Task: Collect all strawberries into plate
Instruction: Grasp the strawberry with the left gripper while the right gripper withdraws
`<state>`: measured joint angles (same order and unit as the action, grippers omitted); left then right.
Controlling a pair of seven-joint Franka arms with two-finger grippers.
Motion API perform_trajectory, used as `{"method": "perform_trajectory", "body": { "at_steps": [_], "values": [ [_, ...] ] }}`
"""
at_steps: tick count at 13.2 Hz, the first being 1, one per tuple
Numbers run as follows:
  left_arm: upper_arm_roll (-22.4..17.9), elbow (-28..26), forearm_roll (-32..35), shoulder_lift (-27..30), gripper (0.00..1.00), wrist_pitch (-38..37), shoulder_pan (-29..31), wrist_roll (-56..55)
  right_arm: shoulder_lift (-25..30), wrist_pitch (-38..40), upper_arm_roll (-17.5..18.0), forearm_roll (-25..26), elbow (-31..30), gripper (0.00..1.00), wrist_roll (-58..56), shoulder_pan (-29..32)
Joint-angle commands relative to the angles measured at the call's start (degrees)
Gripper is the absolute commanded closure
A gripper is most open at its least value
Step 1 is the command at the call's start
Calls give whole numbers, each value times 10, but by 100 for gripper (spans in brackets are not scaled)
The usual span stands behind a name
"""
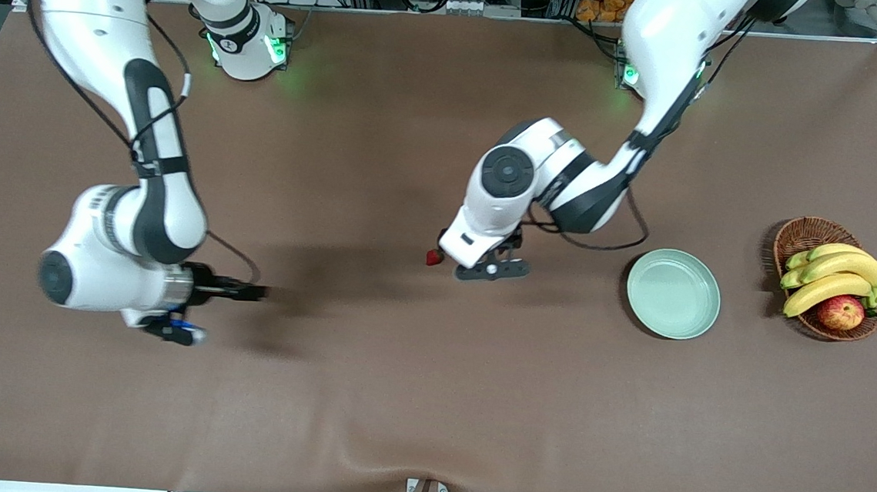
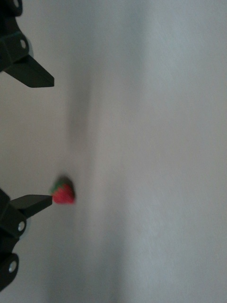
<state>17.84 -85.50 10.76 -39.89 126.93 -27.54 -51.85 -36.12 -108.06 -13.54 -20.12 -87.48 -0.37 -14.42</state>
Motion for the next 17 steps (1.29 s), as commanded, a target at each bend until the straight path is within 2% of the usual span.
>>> {"method": "perform_trajectory", "body": {
  "at_steps": [1, 3, 6, 10, 14, 17],
  "values": [
    [-6, 38, 29, -50, 0, 46, -30, 32, 12, 11, 6, 89, -28, 0, -74, 39],
    [-6, 38, 30, -68, 0, 67, -32, 61, 11, 34, 6, 101, -44, 0, -129, 83],
    [-7, 38, 35, -87, 5, 78, -40, 73, 1, 32, 8, 178, -50, 0, -197, 136],
    [-8, 38, 37, -107, 10, 102, -51, 67, -27, 28, 8, 193, -50, 0, -237, 165],
    [-9, 38, 37, -114, 39, 111, -55, 70, -45, 25, 9, 193, -52, 0, -237, 165],
    [-9, 38, 37, -120, 46, 116, -56, 69, -48, 24, 9, 193, -59, 0, -238, 165]
  ]
}}
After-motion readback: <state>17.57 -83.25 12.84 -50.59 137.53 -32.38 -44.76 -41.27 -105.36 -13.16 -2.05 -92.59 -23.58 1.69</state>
